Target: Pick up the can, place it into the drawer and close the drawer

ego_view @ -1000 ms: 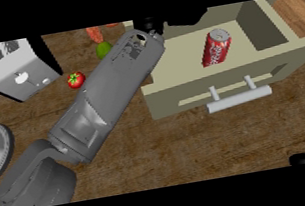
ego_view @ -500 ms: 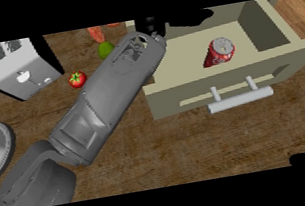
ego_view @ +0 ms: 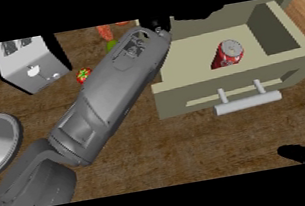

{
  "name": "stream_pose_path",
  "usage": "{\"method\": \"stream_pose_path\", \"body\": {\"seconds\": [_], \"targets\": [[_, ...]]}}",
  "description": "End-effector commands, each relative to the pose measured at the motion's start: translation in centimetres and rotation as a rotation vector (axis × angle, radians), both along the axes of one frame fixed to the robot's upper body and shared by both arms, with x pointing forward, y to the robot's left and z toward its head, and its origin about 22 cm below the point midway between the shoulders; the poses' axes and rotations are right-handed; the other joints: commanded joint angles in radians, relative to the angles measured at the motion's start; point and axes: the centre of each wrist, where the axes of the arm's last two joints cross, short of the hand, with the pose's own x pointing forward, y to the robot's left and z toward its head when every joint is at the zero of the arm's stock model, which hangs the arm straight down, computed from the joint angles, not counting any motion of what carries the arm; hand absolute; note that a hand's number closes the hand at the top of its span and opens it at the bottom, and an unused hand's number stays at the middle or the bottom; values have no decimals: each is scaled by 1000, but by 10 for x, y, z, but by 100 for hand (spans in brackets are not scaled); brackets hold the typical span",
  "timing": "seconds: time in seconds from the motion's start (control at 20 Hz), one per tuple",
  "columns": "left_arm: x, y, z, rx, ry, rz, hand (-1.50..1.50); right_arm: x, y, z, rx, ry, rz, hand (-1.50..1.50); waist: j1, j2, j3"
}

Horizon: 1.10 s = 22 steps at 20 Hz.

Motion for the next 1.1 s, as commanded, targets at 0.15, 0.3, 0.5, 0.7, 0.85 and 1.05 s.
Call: {"method": "stream_pose_path", "body": {"seconds": [0.15, 0.3, 0.5, 0.7, 0.85, 1.05], "targets": [[-4, -5, 2, -5, -35, 12, -150, 25, 16, 2, -285, -22, -67, -150, 45, -9, -1], [-3, -8, 14, -1, -10, -11, -150, 40, 28, -15, -377, 3, -103, -150, 63, -11, 0], [-12, -12, 4, -10, -4, -29, -150, 66, 36, -39, -483, 47, -130, -150, 86, -18, 0], [0, 9, 21, -22, 4, 1, -150, 67, 32, -78, -576, 88, -163, -150, 98, -23, 0], [10, 37, 23, -13, 7, 23, -150, 79, 53, -99, -503, 48, -196, -150, 96, -21, 0], [-3, 40, 30, -6, 11, 19, -150, 103, 50, -100, -500, 85, -220, -150, 113, -30, -1]]}}
